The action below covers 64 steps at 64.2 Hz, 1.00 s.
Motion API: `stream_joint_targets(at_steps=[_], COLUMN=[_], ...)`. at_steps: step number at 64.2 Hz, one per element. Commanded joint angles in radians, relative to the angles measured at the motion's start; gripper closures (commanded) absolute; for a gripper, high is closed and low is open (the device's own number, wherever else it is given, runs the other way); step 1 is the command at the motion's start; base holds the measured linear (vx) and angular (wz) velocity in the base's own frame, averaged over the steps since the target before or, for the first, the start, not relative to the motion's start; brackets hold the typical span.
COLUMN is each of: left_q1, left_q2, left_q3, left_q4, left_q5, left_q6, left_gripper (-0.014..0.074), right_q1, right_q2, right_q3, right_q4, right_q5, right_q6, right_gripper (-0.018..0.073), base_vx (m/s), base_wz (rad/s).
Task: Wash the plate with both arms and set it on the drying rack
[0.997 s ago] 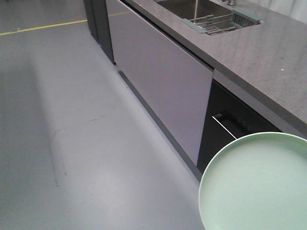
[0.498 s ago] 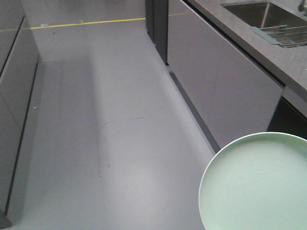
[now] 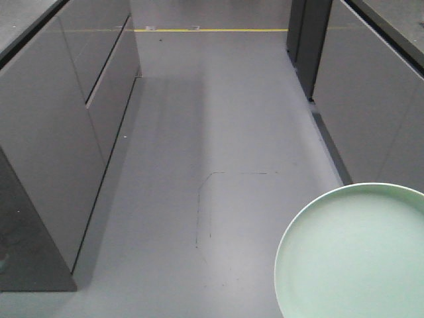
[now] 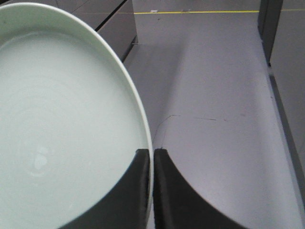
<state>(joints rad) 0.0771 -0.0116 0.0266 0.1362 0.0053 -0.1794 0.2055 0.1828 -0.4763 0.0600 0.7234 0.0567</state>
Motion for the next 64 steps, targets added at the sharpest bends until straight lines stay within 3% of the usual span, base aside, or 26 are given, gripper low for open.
stream_joint_targets(at_steps=[1, 29, 64], left_q1=[0.001, 0.001, 0.001], left_q2=[-0.015, -0.015, -0.015], left_q3=[0.015, 0.015, 0.015], left_q4=[-0.004, -0.004, -0.004], left_q5=[-0.071, -0.071, -0.071], left_q6=[-0.003, -0.003, -0.003], left_gripper=[0.0602, 0.0602, 0.0602], right_q1=[-0.004, -0.004, -0.003], right_q2=[0.013, 0.013, 0.013], right_q3=[-0.025, -0.025, -0.025], right_q4=[-0.003, -0.003, -0.003], right_q5=[-0.079, -0.079, -0.079], right_q6=[-0.001, -0.001, -0.001], right_gripper=[0.0564, 0.0564, 0.0564], base_vx=[0.15, 0.17, 0.25], base_wz=[0.45, 0.31, 0.05])
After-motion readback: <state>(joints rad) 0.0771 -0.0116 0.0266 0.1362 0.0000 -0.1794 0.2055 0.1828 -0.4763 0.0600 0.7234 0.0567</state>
